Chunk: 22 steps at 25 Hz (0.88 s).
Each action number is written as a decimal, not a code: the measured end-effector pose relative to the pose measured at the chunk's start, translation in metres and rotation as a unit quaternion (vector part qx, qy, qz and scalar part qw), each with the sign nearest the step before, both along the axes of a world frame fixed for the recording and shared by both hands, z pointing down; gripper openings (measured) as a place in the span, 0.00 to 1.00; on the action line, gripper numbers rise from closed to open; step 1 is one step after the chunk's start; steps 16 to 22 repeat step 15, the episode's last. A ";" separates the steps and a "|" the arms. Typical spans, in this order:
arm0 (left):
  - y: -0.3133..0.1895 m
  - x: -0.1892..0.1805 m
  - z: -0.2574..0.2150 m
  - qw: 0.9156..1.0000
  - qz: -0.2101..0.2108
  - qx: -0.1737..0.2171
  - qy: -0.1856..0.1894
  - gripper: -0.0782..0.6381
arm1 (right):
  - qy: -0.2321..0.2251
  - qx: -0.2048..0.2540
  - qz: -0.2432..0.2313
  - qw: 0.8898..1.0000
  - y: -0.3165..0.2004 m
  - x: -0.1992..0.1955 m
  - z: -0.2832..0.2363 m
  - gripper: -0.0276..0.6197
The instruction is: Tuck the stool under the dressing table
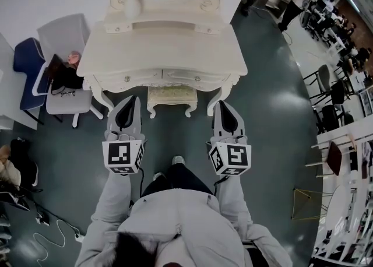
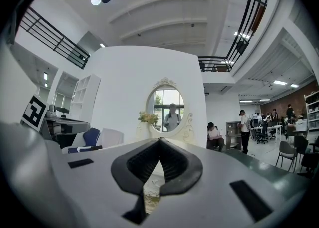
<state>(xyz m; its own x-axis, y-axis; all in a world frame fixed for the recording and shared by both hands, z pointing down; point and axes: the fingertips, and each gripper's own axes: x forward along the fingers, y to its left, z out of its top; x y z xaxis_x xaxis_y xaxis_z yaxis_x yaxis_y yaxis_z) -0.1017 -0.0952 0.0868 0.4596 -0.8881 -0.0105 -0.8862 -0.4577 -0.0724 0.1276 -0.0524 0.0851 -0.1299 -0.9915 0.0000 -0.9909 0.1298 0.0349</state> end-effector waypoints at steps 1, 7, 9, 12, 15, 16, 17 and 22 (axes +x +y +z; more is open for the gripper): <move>0.001 -0.001 -0.001 1.000 -0.002 0.002 0.001 0.12 | 0.000 0.002 0.000 1.000 0.001 0.000 -0.001 0.05; 0.005 -0.005 -0.008 1.000 -0.007 0.013 0.005 0.12 | -0.004 0.009 0.002 1.000 0.004 0.001 -0.005 0.05; 0.006 -0.005 -0.010 1.000 -0.007 0.014 0.006 0.12 | -0.004 0.011 0.002 1.000 0.005 0.001 -0.007 0.05; 0.007 -0.006 -0.012 1.000 -0.006 0.014 0.010 0.12 | -0.002 0.013 0.002 1.000 0.006 -0.001 -0.010 0.05; 0.009 -0.008 -0.014 1.000 -0.004 0.016 0.011 0.12 | -0.004 0.015 0.001 1.000 0.007 -0.004 -0.011 0.05; 0.009 -0.008 -0.014 1.000 -0.004 0.016 0.011 0.12 | -0.004 0.015 0.001 1.000 0.007 -0.004 -0.011 0.05; 0.009 -0.008 -0.014 1.000 -0.004 0.016 0.011 0.12 | -0.004 0.015 0.001 1.000 0.007 -0.004 -0.011 0.05; 0.009 -0.008 -0.014 1.000 -0.004 0.016 0.011 0.12 | -0.004 0.015 0.001 1.000 0.007 -0.004 -0.011 0.05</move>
